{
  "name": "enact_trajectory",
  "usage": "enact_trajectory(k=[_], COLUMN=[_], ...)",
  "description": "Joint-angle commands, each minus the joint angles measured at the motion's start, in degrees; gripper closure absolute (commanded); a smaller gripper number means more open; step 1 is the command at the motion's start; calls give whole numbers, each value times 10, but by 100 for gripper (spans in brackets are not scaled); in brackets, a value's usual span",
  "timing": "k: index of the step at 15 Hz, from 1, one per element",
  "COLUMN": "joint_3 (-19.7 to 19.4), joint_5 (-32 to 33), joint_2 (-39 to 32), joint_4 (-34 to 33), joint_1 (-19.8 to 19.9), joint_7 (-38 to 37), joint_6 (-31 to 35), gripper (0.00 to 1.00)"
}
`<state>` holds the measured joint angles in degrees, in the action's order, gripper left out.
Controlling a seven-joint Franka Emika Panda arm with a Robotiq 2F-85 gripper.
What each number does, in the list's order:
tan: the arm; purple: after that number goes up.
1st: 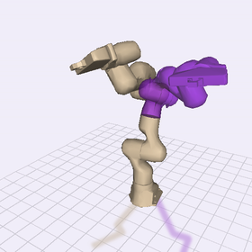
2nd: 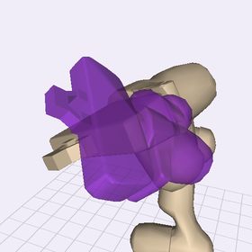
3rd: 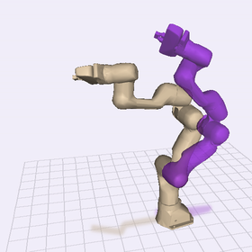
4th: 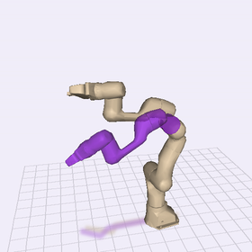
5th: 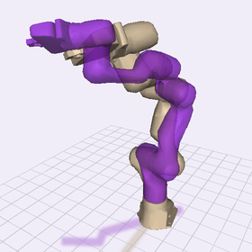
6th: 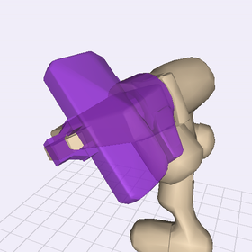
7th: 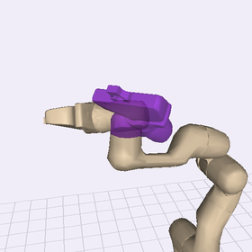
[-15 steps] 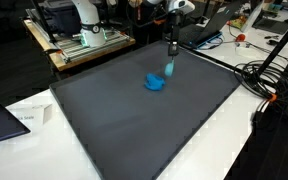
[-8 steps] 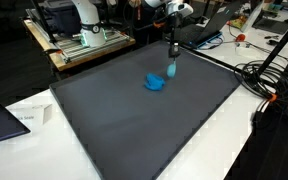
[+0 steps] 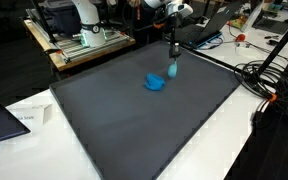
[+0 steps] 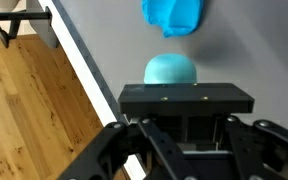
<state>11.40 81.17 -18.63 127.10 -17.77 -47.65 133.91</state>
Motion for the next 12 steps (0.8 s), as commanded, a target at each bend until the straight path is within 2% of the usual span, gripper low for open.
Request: enact_trajectory(k=[1, 12], joint_3=[8, 12], joint_5=[7, 45], joint_2=[-4, -25], joint_4=[-2, 7], joint_1=[5, -4], joint_7=[-7, -93], joint_6=[-14, -45], gripper=[78, 78])
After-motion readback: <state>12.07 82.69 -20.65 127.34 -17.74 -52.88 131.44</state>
